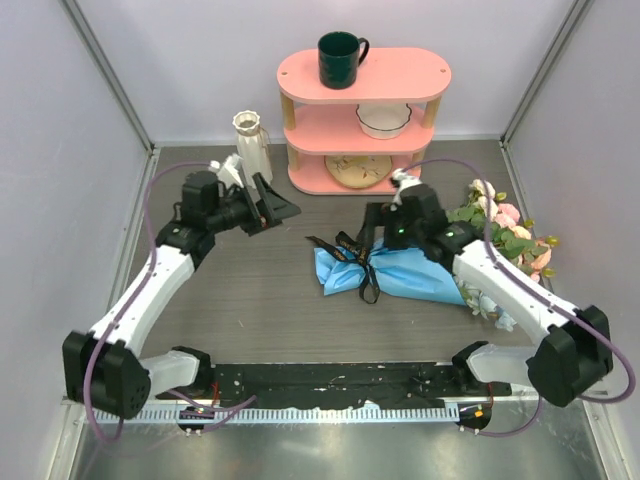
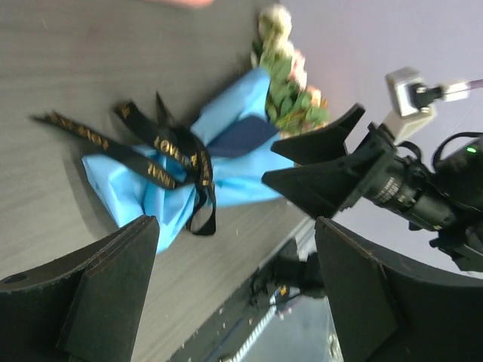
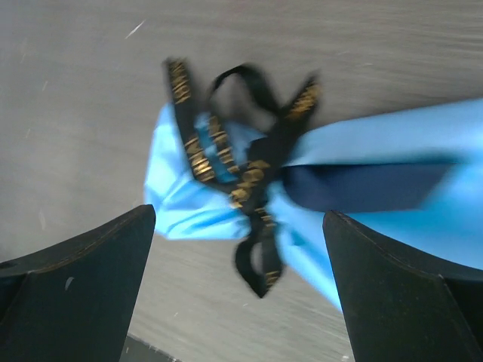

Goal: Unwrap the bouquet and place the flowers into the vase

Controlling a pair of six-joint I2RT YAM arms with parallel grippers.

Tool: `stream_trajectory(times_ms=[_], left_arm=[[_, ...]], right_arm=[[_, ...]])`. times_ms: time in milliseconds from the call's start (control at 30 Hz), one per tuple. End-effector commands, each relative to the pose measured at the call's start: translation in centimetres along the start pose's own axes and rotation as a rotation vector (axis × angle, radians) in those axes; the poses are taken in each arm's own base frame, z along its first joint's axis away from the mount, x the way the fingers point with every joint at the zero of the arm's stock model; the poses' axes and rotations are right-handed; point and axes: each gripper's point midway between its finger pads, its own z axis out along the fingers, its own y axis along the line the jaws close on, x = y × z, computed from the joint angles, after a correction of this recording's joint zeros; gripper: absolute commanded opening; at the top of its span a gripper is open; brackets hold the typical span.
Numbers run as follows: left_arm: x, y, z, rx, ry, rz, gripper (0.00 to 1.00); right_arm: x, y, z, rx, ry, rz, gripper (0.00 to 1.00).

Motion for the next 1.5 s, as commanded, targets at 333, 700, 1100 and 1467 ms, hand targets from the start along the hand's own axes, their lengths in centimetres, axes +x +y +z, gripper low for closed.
stream_trajectory(times_ms=[333, 700, 1100, 1467], left_arm=[[9.1, 3.3, 5.7, 0.004, 0.233, -0.079, 0.78], [11.4, 6.3, 11.6, -0.053, 0.351, -0.227, 0.58], [14.5, 5.3, 12.3, -0.170, 0.257, 0.015, 0.57], [16.3, 4.4, 11.5, -0.270, 0.279, 0.223, 0.54]], right_arm=[[2.8, 4.4, 2.2, -0.024, -0.057, -0.105, 0.75], [3.2, 4.2, 4.0, -0.003, -0.049, -0.074, 0.43], [4.2, 2.4, 7.1, 0.113, -0.068, 0.142, 0.45], [4.7, 0.1, 8.5, 0.241, -0.062, 0.086, 0.32]])
